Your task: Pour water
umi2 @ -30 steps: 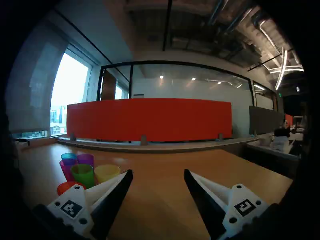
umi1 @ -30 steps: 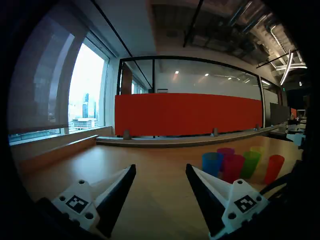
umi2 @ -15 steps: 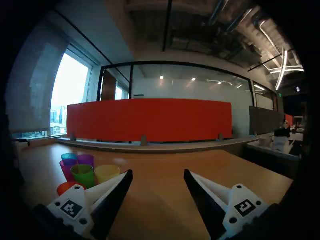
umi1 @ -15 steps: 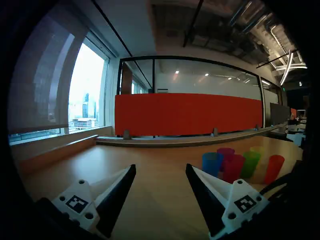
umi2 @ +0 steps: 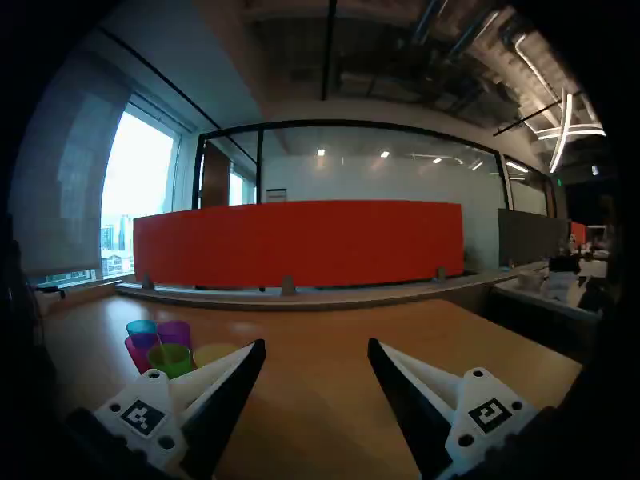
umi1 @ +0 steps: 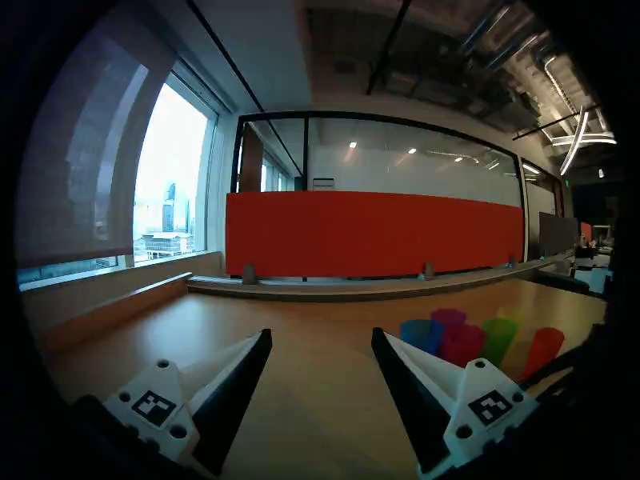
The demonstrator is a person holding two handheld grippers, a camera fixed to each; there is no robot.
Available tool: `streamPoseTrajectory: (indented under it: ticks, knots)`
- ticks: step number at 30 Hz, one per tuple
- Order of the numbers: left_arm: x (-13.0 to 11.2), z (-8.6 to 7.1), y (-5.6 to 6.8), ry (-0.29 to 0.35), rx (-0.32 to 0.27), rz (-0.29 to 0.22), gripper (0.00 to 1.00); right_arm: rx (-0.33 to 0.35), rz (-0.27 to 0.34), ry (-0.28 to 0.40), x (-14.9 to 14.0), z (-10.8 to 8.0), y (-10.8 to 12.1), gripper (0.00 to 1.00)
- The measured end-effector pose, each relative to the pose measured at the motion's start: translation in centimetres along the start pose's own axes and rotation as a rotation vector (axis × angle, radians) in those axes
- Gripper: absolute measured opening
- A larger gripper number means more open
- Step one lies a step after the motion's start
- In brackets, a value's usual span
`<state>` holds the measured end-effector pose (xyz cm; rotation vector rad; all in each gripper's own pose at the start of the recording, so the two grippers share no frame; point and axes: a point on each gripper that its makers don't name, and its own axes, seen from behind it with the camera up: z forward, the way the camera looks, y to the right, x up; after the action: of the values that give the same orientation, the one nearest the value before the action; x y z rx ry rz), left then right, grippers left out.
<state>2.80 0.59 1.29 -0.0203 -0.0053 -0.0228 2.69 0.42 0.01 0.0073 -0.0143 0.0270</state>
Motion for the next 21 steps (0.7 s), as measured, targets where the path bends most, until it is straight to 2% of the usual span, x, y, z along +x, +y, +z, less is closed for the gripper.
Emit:
streamPoseTrajectory:
  ticks: [6,15,21]
  knots:
    - [3.2,1.0,0.4,0.005,-0.031,-0.004,0.92,0.018,-0.01,-0.008,2.6,0.4,-0.2,0.99]
    - [8.4,2.0,0.6,0.019,-0.07,0.046,0.92,0.054,0.002,-0.025,6.7,1.4,-0.9,0.99]
    - [11.0,2.4,0.7,0.021,-0.084,0.067,0.92,0.074,-0.013,-0.023,10.0,1.9,-1.4,0.99]
